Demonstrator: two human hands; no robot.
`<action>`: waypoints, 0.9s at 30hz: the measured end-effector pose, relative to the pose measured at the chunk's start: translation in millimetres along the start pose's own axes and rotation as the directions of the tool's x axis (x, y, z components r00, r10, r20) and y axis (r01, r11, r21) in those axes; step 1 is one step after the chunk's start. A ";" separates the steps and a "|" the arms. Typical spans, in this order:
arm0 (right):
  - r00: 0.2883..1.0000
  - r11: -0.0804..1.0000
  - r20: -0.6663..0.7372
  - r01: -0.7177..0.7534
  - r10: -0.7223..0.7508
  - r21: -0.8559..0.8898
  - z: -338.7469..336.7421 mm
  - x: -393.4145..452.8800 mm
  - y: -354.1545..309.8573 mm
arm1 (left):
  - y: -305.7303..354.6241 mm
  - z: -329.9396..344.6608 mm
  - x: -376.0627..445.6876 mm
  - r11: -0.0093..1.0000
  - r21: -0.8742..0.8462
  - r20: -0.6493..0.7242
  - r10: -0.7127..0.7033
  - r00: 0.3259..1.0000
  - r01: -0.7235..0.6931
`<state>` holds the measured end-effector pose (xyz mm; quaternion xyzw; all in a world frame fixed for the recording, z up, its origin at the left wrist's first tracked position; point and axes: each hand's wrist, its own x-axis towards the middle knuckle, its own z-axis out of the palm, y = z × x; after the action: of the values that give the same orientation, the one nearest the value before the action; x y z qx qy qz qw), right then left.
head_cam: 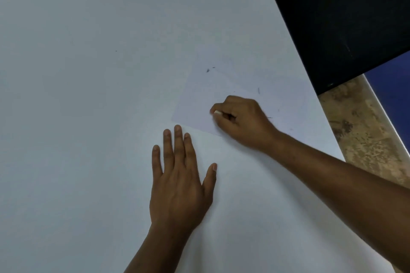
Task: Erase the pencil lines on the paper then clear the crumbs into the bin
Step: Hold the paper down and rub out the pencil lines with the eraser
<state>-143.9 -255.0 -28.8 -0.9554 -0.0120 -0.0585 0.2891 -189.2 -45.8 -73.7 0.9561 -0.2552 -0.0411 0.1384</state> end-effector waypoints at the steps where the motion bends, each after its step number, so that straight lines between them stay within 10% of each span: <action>1: 1.000 0.999 0.003 0.027 -0.027 0.020 2.9 -1.5 -3.0 | -0.7 0.2 -0.9 1.000 -0.026 -0.024 0.003 1.000 -0.004; 12: 0.984 0.946 0.119 0.088 -0.131 0.313 34.9 -19.1 -44.4 | -43.8 -12.9 16.5 0.994 -0.093 -0.088 -0.059 0.994 0.051; 27: 0.929 0.604 0.157 -0.340 0.335 0.721 48.2 -15.2 -73.1 | -50.8 -19.1 30.7 0.995 0.001 0.001 -0.097 0.995 0.097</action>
<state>-158.0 -167.3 -30.1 -0.7416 0.1447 0.0099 0.6549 -135.5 -14.2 -70.2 0.9674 -0.2084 -0.0482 0.1355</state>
